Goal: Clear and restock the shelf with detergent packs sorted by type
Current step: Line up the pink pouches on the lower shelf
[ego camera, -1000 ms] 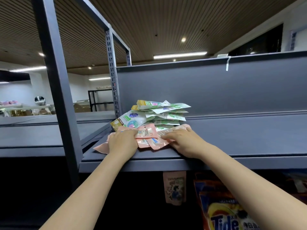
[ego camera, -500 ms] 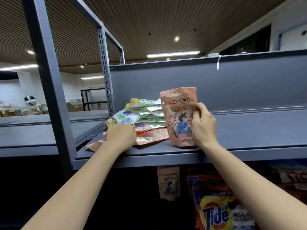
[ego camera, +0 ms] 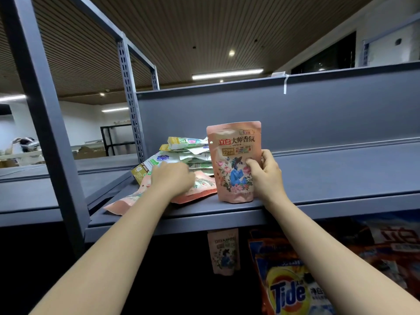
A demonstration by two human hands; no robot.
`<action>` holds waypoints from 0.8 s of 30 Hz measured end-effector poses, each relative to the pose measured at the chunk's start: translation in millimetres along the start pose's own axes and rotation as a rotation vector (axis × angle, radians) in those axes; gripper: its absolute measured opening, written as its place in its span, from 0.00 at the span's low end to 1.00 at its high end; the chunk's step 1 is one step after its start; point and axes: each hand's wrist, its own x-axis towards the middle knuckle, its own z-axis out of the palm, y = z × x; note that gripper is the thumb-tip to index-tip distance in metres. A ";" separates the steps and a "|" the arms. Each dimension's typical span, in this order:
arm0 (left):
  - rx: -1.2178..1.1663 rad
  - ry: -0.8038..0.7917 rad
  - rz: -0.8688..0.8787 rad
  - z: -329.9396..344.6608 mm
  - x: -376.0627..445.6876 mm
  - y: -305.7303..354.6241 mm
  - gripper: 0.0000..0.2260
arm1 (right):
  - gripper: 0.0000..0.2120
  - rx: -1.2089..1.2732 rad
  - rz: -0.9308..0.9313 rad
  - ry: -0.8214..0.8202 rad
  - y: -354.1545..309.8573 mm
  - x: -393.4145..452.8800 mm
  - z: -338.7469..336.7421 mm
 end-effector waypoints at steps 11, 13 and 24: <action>-0.278 0.016 -0.148 7.4 -7.4 -16.6 0.06 | 0.10 0.009 -0.061 -0.007 -5.3 -6.8 -1.7; -0.331 0.053 -0.208 2.9 -11.9 -15.7 0.06 | 0.11 0.007 -0.068 -0.013 -8.6 -9.2 -3.7; -0.664 0.404 -0.423 -5.9 -54.7 -15.9 0.07 | 0.16 -0.141 0.040 -0.057 -38.2 -22.9 -15.5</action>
